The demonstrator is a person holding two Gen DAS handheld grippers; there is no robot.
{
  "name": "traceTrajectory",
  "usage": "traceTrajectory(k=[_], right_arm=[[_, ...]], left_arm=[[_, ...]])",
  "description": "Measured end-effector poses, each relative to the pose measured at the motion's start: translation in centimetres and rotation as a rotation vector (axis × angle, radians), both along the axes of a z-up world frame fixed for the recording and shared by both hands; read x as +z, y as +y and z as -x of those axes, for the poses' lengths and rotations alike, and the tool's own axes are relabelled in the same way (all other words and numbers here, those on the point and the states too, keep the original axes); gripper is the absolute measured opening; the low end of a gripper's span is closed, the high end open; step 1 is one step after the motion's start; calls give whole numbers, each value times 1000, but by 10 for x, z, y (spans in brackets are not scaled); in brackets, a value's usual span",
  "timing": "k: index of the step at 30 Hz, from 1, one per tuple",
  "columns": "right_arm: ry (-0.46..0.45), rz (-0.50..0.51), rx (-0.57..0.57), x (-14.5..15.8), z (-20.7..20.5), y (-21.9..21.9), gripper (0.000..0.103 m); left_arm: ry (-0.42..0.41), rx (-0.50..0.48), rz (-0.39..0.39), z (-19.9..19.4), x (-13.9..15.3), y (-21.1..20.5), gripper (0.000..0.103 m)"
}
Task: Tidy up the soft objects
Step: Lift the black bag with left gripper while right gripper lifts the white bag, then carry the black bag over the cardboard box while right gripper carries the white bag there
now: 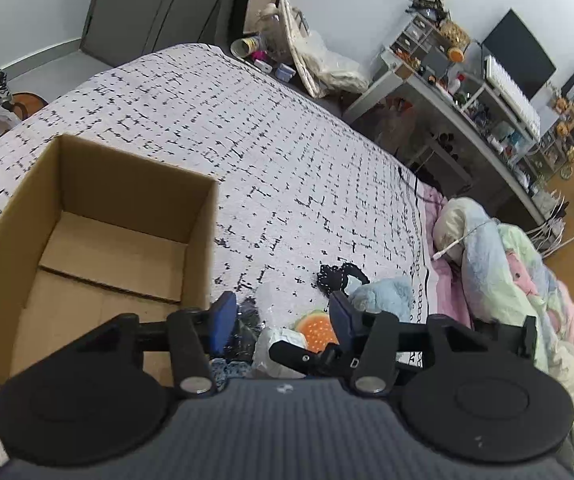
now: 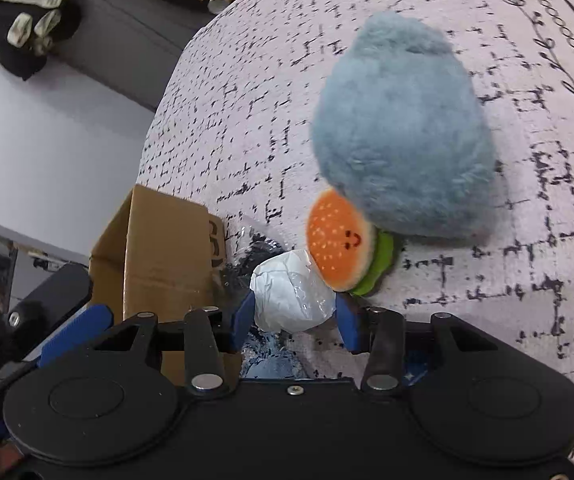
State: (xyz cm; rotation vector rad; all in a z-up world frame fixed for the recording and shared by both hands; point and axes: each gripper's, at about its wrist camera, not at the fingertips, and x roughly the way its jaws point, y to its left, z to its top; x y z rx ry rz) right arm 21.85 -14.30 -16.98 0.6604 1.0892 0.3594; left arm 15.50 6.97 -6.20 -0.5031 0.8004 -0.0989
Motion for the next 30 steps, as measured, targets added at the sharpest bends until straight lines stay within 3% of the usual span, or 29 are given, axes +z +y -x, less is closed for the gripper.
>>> traceTrajectory(k=[8,13,22,27,30], right_arm=[[3,-21,-37,5,6,-24,43],[11,-29,-67,8,3,-38,43],[24,-37,-119,8,10,-62,43],[25,-43,-128,9,11,-60,43],[24,-43,-135,12,11,-63,43]], left_arm=[[96,-32,-38,-32,-8,-30,50],[191,5,-59,-50,-26,-38,50],[268,62,-222,-74,-34,-60,50],[302,75,-256,-77,-37,-74,50],[322,85,-320,-77,-43,-83,50]])
